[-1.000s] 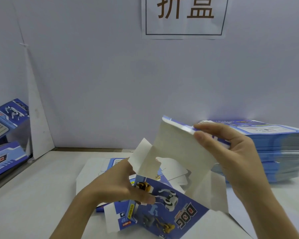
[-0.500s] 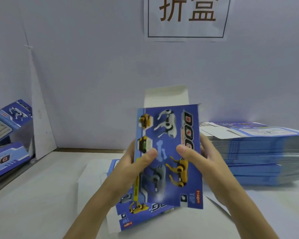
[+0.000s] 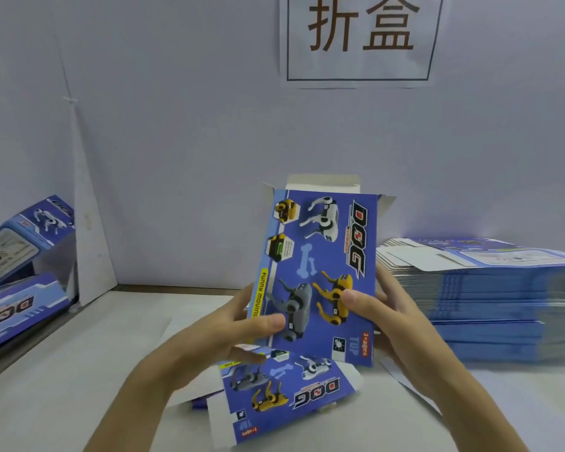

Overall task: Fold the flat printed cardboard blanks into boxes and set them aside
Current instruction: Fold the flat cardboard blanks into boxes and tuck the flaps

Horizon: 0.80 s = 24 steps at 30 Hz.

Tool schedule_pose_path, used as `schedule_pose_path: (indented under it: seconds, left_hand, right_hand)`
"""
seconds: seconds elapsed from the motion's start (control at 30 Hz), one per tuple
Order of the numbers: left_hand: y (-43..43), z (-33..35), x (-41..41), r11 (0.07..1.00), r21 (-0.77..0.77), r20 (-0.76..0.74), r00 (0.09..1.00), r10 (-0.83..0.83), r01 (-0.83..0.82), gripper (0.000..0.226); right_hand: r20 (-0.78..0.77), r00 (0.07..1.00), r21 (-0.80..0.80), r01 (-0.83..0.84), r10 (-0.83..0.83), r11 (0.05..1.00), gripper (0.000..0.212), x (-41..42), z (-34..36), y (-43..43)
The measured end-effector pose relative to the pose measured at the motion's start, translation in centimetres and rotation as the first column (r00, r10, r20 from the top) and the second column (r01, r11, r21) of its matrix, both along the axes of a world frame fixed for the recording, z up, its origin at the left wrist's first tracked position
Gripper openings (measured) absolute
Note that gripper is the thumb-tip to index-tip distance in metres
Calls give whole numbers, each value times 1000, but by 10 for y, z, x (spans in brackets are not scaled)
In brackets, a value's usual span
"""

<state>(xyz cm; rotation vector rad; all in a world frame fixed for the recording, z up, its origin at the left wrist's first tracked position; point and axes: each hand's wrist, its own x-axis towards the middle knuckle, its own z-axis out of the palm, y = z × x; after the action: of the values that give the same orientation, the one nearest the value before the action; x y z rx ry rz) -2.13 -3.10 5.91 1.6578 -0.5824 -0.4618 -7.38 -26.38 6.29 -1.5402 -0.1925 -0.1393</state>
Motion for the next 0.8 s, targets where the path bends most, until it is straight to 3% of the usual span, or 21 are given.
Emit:
schedule_pose_path:
  seconds: [0.07,0.13,0.23,0.33,0.4,0.5,0.53,0.57,0.6,0.67,0.73,0.8]
  left_hand:
    - [12,3,2,995,98,-30,1000,1,2,74]
    - [22,10,2,990,128,-16,998,62,-59,58]
    - [50,17,-1,952,84,-40,953,300,-296,51]
    - [90,25,0,825,-64,-199,817,541,-562,49]
    - [117,41,16,653,-274,-329,707,626,-706,48]
    - [156,79,50,185,-644,-465,571,676,-743,41]
    - [166,89,62,107,-691,-468,555,688,-715,53]
    - [169,96,68,122,-693,-441,553,707,-710,66]
    - [168,97,74,212,-662,-396,575,716,-719,70]
    - [146,84,80,500,-519,-251,683,686,-693,52]
    - [107,53,77,749,-237,-39,777,629,-618,41]
    - [68,7,71,863,130,229,862,453,-488,49]
  right_hand:
    - [-34,999,-24,-21,20,1000,84,0,-2,4]
    - [-90,995,-71,-53,47,996,83,0,-7,6]
    - [-133,991,-124,-21,4,992,93,1,-12,7]
    - [-144,989,-128,17,-36,992,93,2,-12,9]
    - [-156,986,-144,37,-59,989,95,1,-8,12]
    - [-153,983,-134,76,-96,988,95,1,-7,15]
    - [-152,983,-127,80,-100,989,93,1,-7,17]
    - [-158,983,-128,75,-94,989,93,0,-7,18]
    - [-165,982,-135,68,-90,988,92,0,-7,19]
    - [-167,982,-174,63,-92,983,84,-1,-5,18]
    - [-180,980,-254,35,-83,966,74,-1,-4,17]
    - [-207,975,-362,2,-83,932,61,2,-10,18]
